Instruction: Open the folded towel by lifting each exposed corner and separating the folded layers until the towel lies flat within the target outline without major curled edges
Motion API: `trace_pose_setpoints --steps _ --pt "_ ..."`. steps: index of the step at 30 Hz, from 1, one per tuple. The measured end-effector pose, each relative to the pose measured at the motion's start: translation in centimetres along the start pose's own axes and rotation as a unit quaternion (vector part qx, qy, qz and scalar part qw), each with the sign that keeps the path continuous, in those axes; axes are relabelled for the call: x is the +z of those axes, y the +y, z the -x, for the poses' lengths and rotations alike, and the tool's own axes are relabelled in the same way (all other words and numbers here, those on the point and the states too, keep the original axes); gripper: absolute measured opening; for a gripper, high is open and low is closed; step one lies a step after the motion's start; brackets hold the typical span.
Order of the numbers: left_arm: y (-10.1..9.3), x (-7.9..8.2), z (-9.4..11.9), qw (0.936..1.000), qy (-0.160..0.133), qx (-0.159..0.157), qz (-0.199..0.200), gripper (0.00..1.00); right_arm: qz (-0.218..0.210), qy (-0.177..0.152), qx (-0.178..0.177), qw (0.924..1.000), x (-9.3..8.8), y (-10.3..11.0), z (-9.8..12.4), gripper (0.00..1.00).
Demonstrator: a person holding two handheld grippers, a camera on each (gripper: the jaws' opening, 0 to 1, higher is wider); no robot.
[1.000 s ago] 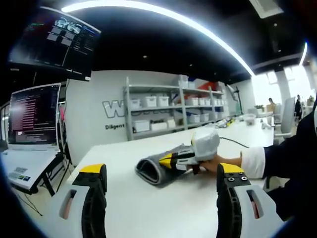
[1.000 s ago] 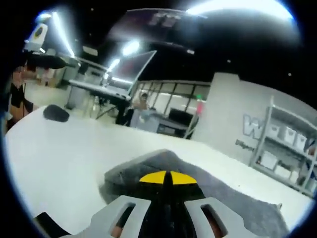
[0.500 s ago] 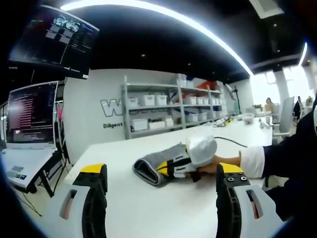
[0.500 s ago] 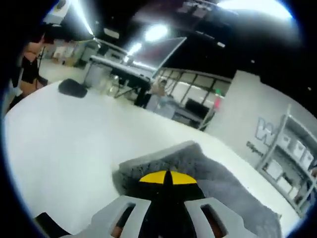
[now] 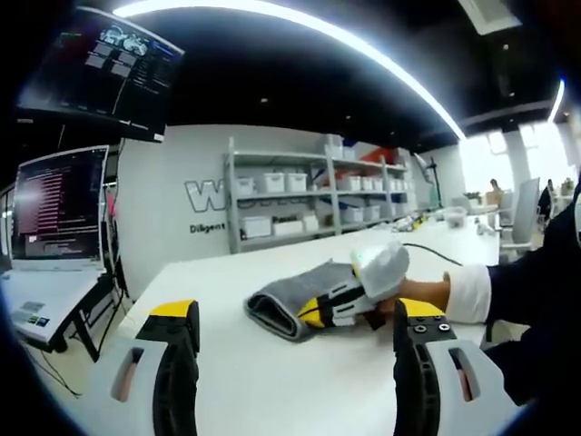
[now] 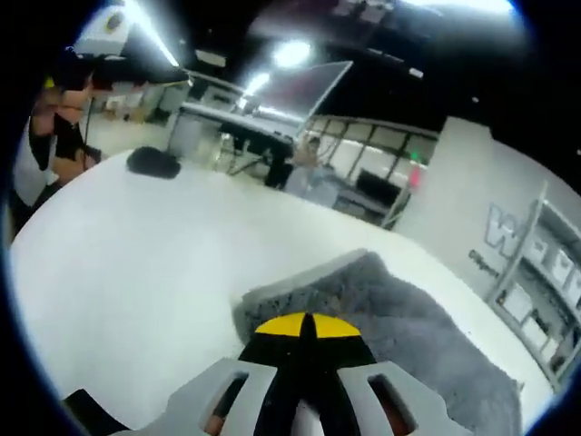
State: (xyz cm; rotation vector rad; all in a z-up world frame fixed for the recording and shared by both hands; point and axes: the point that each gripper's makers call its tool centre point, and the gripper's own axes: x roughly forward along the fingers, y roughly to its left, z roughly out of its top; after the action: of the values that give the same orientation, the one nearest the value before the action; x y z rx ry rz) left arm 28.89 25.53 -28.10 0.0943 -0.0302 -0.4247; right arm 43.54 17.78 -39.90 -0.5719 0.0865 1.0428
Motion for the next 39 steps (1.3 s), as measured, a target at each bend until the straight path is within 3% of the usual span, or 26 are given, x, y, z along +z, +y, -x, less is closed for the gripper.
trace_pose_setpoints --steps 7,12,13,19,23,31,39 --pt "-0.4 -0.1 -0.2 1.0000 0.003 -0.007 -0.005 0.85 0.020 0.000 -0.001 0.9998 0.0 -0.1 0.1 0.00" --pt "-0.1 0.1 0.0 1.0000 -0.001 -0.005 -0.006 0.84 -0.054 -0.037 0.011 0.9978 1.4 0.1 0.8 0.00" --pt "0.0 0.1 0.1 1.0000 -0.001 -0.004 -0.005 0.84 -0.066 -0.048 0.012 0.9966 1.9 0.1 1.0 0.05" --pt "0.2 -0.1 0.1 1.0000 0.001 -0.003 -0.002 0.84 -0.060 -0.054 0.007 0.9967 2.3 0.7 1.1 0.09" --pt "0.2 0.0 0.2 1.0000 -0.001 -0.003 -0.003 0.84 -0.093 -0.076 0.020 0.9926 3.2 1.6 1.3 0.22" --pt "0.2 -0.1 0.1 1.0000 0.001 -0.003 -0.002 0.84 -0.047 -0.050 0.009 0.9976 2.4 2.4 0.6 0.20" --pt "-0.1 -0.2 0.0 1.0000 0.004 -0.005 -0.004 0.84 -0.057 -0.037 0.005 0.9977 1.9 2.0 0.8 0.03"
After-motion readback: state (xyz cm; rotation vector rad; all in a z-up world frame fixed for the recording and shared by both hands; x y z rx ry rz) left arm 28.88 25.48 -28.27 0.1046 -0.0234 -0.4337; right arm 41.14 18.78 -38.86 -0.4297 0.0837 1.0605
